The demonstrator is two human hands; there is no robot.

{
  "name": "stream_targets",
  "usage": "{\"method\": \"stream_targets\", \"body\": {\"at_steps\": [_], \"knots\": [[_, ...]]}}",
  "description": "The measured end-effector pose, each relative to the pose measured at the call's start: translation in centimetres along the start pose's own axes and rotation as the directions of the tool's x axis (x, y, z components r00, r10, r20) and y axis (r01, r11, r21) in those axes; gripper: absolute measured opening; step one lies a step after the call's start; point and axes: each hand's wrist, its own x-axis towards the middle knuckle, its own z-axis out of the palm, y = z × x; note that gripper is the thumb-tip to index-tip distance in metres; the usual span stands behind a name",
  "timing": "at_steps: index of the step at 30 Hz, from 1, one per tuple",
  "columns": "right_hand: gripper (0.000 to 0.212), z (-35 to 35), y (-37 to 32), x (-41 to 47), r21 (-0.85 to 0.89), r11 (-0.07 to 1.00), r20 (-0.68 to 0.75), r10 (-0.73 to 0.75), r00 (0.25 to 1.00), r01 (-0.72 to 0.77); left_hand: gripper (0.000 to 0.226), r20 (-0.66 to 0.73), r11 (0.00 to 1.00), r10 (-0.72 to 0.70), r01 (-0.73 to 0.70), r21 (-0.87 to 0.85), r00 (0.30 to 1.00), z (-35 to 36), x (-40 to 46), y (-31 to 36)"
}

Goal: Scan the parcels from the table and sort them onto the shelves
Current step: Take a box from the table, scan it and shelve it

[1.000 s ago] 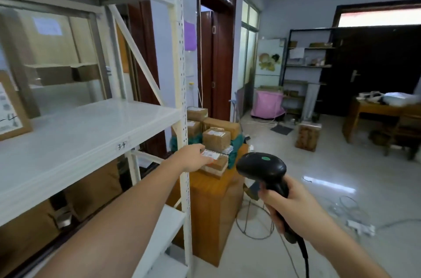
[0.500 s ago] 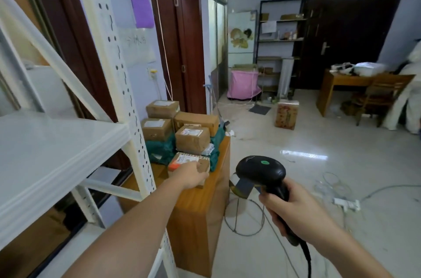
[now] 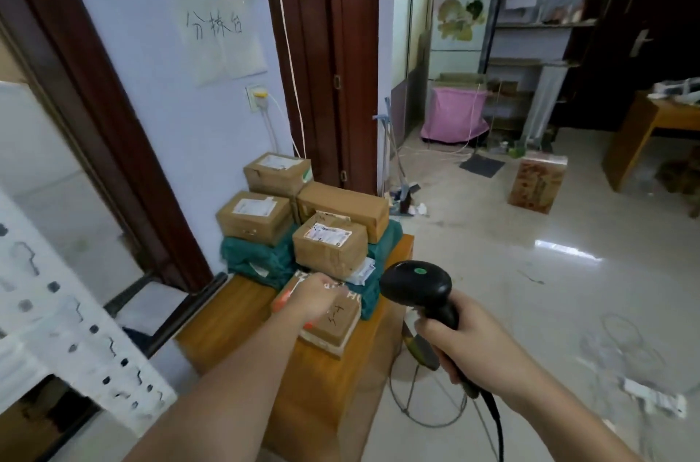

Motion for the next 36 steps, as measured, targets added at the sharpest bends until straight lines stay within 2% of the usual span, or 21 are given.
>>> {"method": "stream_targets", "body": {"at_steps": [5, 9, 12, 14, 18, 19, 21, 24, 27, 31, 36], "knots": [[0.007, -1.4, 1.9, 10.2, -0.047, 0.999, 0.073, -0.004, 0.997, 0.007, 0.068, -0.014, 0.977, -0.149, 0.145, -0.154, 0.989, 0.2, 10.1, -0.7], [0.009, -2.3, 2.7, 18.0, -0.054, 0.999, 0.12, 0.005, 0.993, 0.001, 0.067, 0.017, 0.886, -0.3, 0.286, -0.364, 0.954, 0.6, 17.9, -1.4], [0.01, -2.6, 3.0, 23.2, -0.056, 0.998, 0.172, -0.002, 0.985, 0.012, 0.102, 0.029, 0.763, -0.449, 0.4, -0.507, 0.893, 1.7, 21.5, -1.9], [0.012, -2.5, 3.2, 26.3, -0.05, 0.999, 0.219, 0.002, 0.976, 0.009, 0.11, 0.062, 0.644, -0.526, 0.445, -0.623, 0.848, 2.7, 23.7, -2.4], [0.012, -2.4, 4.2, 31.8, -0.043, 0.999, 0.296, 0.028, 0.955, -0.016, 0.151, 0.171, 0.407, -0.601, 0.483, -0.775, 0.781, 5.2, 27.7, -3.8], [0.01, -2.5, 4.3, 33.0, -0.033, 0.999, 0.323, 0.041, 0.945, -0.032, 0.151, 0.2, 0.37, -0.597, 0.488, -0.79, 0.777, 5.5, 28.2, -3.7], [0.008, -2.6, 4.5, 35.1, 0.001, 0.998, 0.385, 0.06, 0.921, -0.065, 0.133, 0.228, 0.319, -0.58, 0.476, -0.82, 0.782, 5.7, 28.4, -2.7], [0.009, -2.8, 4.4, 37.9, 0.019, 0.998, 0.422, 0.046, 0.905, -0.06, 0.111, 0.205, 0.257, -0.584, 0.419, -0.871, 0.785, 5.4, 27.5, -1.5], [0.012, -2.4, 3.8, 40.1, 0.033, 0.998, 0.458, 0.031, 0.888, -0.052, 0.094, 0.101, 0.274, -0.612, 0.329, -0.904, 0.785, 4.7, 26.2, -1.3], [0.016, -0.6, 2.7, 41.9, 0.013, 0.999, 0.519, -0.049, 0.853, 0.05, 0.116, -0.12, 0.383, -0.641, 0.18, -0.906, 0.758, 3.2, 24.4, -0.8], [0.009, 1.9, 2.6, 42.9, -0.002, 0.994, 0.575, -0.086, 0.813, 0.106, 0.099, -0.275, 0.556, -0.601, 0.145, -0.819, 0.751, 1.7, 22.5, 0.8]]}}
